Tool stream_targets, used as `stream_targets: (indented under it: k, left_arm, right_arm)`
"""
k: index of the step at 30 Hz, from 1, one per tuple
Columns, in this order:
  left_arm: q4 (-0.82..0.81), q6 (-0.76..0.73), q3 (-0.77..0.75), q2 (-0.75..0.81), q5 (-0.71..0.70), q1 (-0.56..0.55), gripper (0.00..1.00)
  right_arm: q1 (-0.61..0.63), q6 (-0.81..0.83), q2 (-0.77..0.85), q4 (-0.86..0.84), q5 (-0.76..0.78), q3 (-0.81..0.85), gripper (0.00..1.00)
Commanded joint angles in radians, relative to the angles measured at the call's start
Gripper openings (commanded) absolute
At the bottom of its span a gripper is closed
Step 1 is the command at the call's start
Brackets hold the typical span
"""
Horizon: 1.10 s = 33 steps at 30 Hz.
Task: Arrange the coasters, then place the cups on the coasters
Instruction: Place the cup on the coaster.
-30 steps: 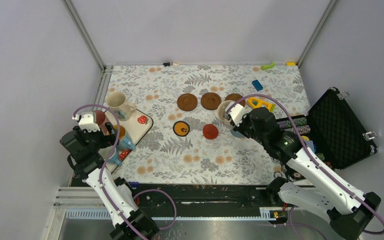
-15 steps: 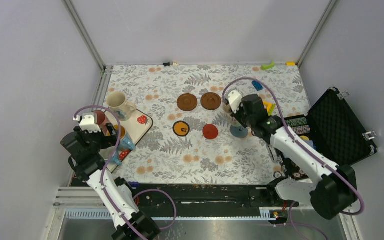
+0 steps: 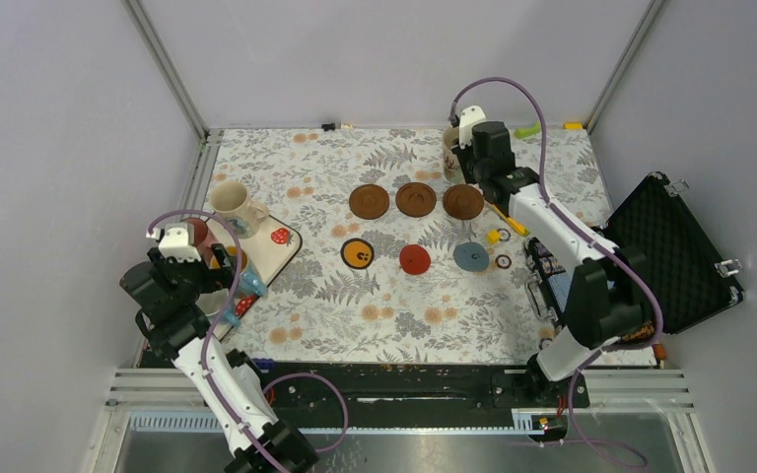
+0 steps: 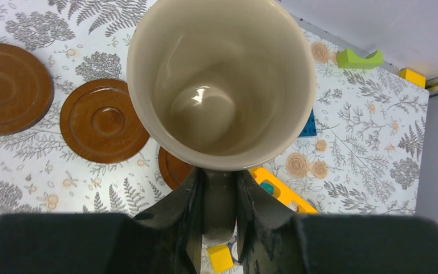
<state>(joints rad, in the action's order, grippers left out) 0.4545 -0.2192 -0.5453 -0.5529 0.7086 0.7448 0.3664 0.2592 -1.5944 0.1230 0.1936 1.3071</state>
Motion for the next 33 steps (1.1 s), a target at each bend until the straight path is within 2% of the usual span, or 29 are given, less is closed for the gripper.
stream_targets:
  k: [1, 13, 30, 33]
  left_arm:
    - [-0.064, -0.004, 0.014, 0.008, 0.05, 0.005, 0.99]
    - [-0.032, -0.026, 0.004, 0.007, 0.083, 0.005, 0.99]
    - [-0.032, -0.026, 0.013, 0.043, 0.067, 0.005, 0.99]
    - [-0.033, -0.026, 0.015, 0.048, 0.064, 0.005, 0.99]
  right_arm:
    - [-0.009, -0.045, -0.038, -0.167, 0.07, 0.087, 0.0]
    - [-0.025, -0.098, -0.117, -0.166, 0.101, 0.034, 0.0]
    - [-0.037, -0.124, -0.061, -0.129, 0.138, -0.037, 0.0]
    - [-0.037, -0.142, -0.038, -0.129, 0.106, -0.047, 0.0]
